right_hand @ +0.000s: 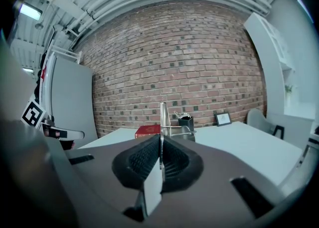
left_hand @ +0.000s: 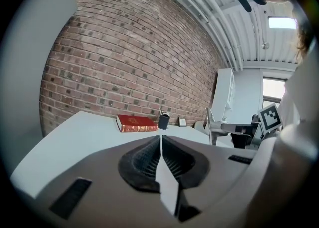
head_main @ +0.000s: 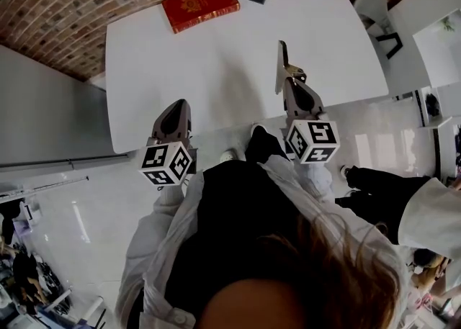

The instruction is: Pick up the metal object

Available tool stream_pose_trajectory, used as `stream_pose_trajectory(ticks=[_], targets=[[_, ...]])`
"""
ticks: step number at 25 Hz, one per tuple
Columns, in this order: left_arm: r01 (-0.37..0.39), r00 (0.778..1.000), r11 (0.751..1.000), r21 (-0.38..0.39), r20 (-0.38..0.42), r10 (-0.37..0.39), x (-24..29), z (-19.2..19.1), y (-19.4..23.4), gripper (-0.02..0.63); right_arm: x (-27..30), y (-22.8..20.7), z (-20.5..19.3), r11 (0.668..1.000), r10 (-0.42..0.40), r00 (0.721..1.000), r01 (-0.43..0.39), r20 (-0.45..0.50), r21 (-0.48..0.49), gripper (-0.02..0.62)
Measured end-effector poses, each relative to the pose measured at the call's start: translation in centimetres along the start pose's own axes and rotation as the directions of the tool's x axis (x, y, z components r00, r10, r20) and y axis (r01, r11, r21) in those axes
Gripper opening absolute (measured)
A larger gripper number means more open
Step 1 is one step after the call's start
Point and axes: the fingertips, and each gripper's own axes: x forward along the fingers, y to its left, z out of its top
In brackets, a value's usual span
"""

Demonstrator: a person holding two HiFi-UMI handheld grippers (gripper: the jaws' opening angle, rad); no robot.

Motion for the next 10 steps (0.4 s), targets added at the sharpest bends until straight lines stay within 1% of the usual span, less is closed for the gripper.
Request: stream_pose_trajectory(ticks=[10], targets=[[-0.003,1.0,1.0,-0.004,0.002,0.003,0.7,0.11,0.04,0.023,0.72,-0.33,0.15,1.0,0.004,1.0,-0.004,-0.002,0.001,0.011]])
